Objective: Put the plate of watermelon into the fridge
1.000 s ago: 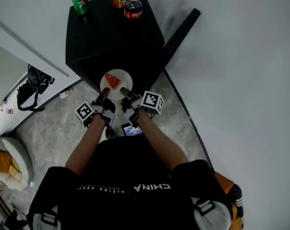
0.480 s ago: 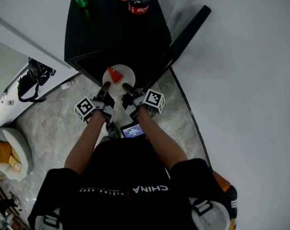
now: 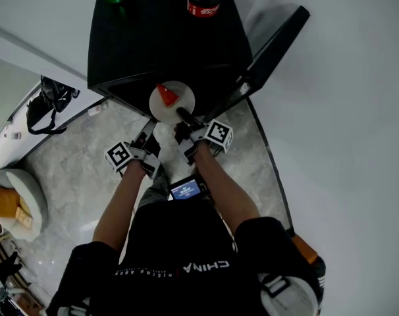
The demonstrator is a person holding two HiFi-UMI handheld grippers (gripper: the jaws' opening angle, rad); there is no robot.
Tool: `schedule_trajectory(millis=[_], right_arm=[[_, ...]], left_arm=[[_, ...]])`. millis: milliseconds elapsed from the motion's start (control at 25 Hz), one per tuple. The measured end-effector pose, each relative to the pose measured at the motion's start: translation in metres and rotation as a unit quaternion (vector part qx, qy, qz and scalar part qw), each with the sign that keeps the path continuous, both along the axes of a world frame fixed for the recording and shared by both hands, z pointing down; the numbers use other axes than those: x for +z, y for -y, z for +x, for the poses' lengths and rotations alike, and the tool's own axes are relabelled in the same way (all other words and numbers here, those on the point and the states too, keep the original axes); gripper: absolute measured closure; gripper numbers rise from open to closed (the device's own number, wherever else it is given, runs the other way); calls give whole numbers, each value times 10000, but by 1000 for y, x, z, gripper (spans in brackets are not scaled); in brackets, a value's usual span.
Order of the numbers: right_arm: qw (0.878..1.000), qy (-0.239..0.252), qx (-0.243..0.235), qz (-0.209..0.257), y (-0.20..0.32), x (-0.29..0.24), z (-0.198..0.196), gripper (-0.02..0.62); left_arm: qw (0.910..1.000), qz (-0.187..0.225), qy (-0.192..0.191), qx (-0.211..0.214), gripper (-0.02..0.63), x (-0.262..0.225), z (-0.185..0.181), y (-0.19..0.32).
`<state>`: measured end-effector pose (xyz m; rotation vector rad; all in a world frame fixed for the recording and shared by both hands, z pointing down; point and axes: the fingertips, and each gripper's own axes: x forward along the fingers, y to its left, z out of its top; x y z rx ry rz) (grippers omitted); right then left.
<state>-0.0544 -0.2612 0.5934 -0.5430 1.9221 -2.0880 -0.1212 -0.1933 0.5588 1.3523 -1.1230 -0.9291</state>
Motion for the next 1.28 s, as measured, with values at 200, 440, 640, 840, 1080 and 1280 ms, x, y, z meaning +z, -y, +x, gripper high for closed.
schedule_trajectory(millis=[200,440,640,840,1080,1280], right_arm=[[9999,-97,67,-51,16,23,-9,571],[9995,-203,223,-110,40,63,-23,571],[9988,-302,328,-204,56,95,-34,571],[9981,-308,455,-265,72,116,-43,571],[9980,-281,550,-121,88,124,-51,571],[9971,-693,299,79,92,122,-55,571]], left_arm=[[9998,-63,-29,183,437,19,3,4],[9989,-178,-51,431,437,48,13,14],[9980,-357,50,510,437,80,14,21],[9979,-450,153,451,437,103,7,25],[9977,-521,145,401,437,117,7,23],[9971,-582,274,412,437,127,11,35]])
